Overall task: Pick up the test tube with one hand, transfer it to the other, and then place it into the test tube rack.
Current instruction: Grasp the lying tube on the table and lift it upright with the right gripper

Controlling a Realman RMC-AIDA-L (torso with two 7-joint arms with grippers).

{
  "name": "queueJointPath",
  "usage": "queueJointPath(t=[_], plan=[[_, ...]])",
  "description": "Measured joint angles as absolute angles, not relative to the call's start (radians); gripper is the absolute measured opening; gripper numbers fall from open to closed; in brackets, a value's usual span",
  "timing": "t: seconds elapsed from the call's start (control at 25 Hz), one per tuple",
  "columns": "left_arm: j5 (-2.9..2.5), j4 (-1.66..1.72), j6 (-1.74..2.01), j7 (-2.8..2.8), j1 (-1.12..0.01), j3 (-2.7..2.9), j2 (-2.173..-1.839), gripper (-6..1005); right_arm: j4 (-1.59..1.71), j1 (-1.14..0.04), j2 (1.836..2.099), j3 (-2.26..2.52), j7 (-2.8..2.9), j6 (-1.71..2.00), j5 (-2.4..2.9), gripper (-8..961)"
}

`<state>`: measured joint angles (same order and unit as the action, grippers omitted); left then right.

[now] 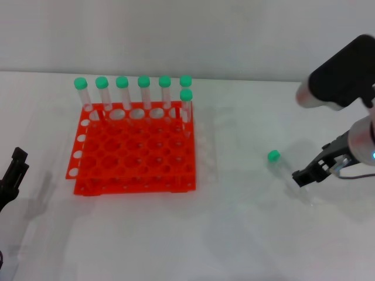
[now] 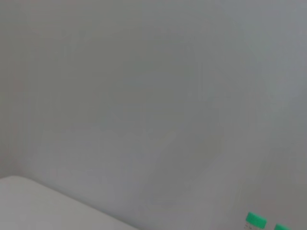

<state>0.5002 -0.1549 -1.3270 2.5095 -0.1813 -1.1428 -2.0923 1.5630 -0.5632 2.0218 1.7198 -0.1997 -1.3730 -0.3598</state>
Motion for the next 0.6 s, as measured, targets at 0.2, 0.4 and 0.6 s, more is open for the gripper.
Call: queueJointPath(t=[0.2, 0.4, 0.6], plan=[[0.5, -0.153, -1.324, 2.511, -0.182, -1.143, -2.092, 810, 1.48, -0.584, 2.023, 1.751, -0.148, -1.329, -0.36, 777], [0.495, -0.158, -1.324, 2.511, -0.182, -1.143, -2.092, 810, 1.412, -0.59, 2.026, 1.756, -0.146, -1.294, -0.399, 758], [0.493, -0.159, -1.324, 2.51, -0.183, -1.143, -2.092, 810, 1.352, -0.611, 2.026, 1.765, -0.144, -1.273, -0.428, 740]])
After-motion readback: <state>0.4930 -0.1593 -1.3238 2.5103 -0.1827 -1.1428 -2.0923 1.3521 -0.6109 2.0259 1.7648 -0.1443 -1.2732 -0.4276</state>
